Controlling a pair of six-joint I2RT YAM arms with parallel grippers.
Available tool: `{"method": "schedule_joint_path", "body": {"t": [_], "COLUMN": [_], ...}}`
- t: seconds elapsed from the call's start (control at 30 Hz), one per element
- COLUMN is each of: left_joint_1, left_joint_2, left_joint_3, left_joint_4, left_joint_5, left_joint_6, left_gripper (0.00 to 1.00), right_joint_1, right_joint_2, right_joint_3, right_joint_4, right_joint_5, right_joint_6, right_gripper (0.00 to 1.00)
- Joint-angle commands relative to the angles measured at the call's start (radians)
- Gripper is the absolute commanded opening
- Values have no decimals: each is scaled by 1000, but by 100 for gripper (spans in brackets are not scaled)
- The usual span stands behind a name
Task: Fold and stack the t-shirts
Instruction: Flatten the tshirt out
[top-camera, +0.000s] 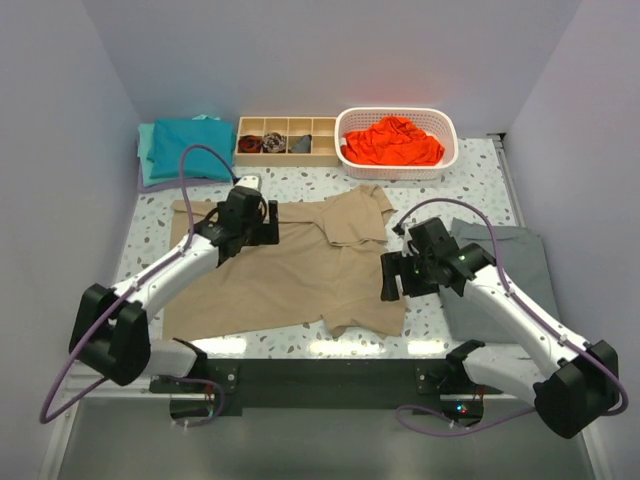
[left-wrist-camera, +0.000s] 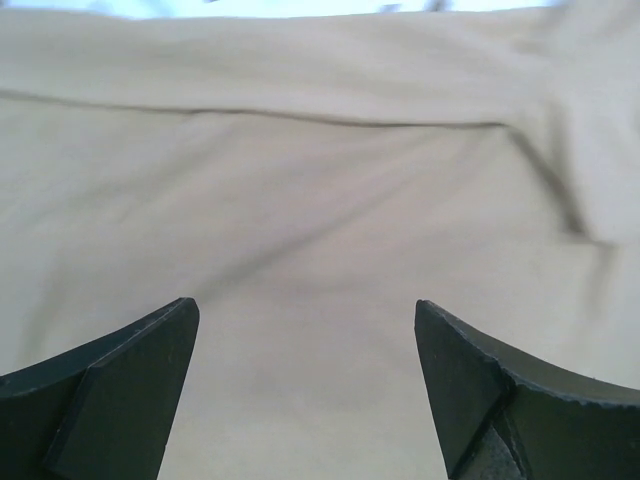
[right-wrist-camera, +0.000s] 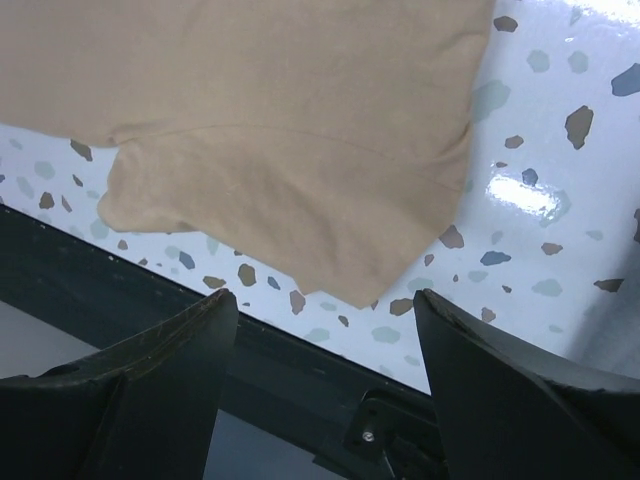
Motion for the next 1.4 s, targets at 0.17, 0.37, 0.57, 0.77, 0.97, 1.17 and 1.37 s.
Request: {"method": "schedule_joint_path", "body": {"t": [0.17, 0.37, 0.57, 0.77, 0.97, 1.17, 1.37], "left_joint_1": [-221, -341, -480, -600, -637, -694, -717], "left_joint_2": [-206, -297, -354, -306, -197, -90, -59], "left_joint_3": [-192, -376, -481, -495, -470, -401, -392], "left_joint_4": [97, 180, 313, 400, 488, 500, 543], "left_joint_5": [462, 556, 605, 541, 401, 261, 209], "left_joint_6": [-170, -283, -385, -438, -429, -408, -394], "left_gripper": [90, 90, 90, 89, 87, 80, 63], "right_joint_1": [7, 5, 5, 4, 4, 4, 4], "right_joint_2": [-35, -16, 39, 33, 8, 8, 20], "right_joint_3": [45, 100, 119, 104, 93, 96, 88], "right_joint_4": [3, 78, 101, 110, 109, 107, 113], "right_joint_5": [290, 397, 402, 392, 399, 411, 412], "right_joint_6": [121, 144, 125, 133, 130, 118, 116], "right_gripper": [81, 84, 84, 84, 85, 86, 87]}}
